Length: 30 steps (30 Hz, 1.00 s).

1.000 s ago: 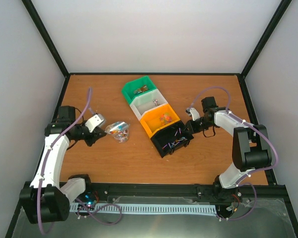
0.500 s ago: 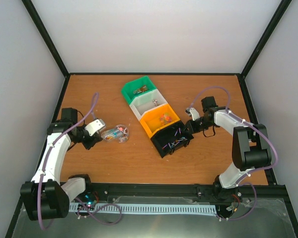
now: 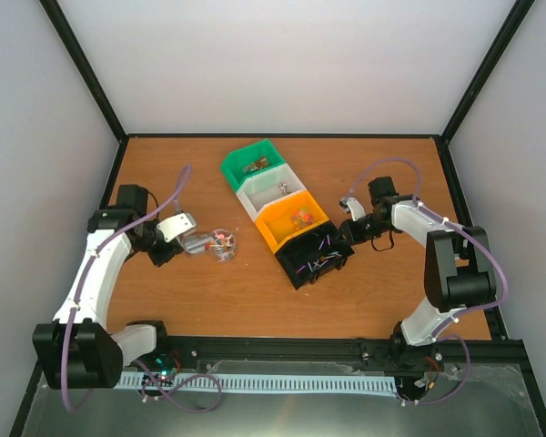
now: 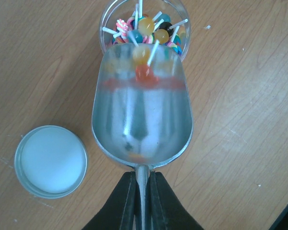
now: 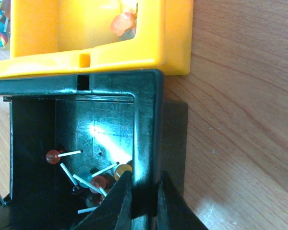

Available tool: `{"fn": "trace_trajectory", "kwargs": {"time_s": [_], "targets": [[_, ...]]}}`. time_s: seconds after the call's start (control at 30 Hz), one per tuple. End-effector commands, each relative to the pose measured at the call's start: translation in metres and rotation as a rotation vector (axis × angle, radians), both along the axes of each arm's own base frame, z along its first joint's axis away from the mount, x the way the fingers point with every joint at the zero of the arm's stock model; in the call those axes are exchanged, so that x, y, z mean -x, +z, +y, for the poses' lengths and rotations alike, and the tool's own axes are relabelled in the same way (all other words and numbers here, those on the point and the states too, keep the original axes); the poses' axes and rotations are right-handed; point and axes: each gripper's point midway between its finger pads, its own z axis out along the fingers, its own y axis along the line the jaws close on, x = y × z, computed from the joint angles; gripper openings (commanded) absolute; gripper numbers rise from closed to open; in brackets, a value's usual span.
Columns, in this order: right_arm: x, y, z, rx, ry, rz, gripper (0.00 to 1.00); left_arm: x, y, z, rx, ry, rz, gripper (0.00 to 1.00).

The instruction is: Pack the candies

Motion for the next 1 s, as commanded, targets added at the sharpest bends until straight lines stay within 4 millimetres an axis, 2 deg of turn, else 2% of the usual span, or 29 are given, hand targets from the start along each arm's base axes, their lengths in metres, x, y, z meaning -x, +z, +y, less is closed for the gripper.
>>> {"fn": "trace_trajectory", "kwargs": {"time_s": [0.0, 0.47, 0.7, 0.97], "targets": [[0.007, -0.006, 0.004, -0.013, 0.027, 0.031, 0.03, -0.002, 0.016, 0.003, -0.063, -0.048, -0.014, 0.01], [0.006, -0.006, 0.002, -0.004, 0.026, 0.025, 0.03, 0.001, 0.030, 0.004, -0.121, -0.099, -0.008, 0.01], [0.004, -0.008, -0.002, 0.025, 0.018, 0.011, 0.03, -0.004, 0.044, 0.000, -0.096, -0.088, -0.045, 0.01], [0.003, -0.007, -0.003, 0.034, 0.020, 0.003, 0.03, -0.006, 0.051, -0.003, -0.078, -0.086, -0.062, 0.01]]}}
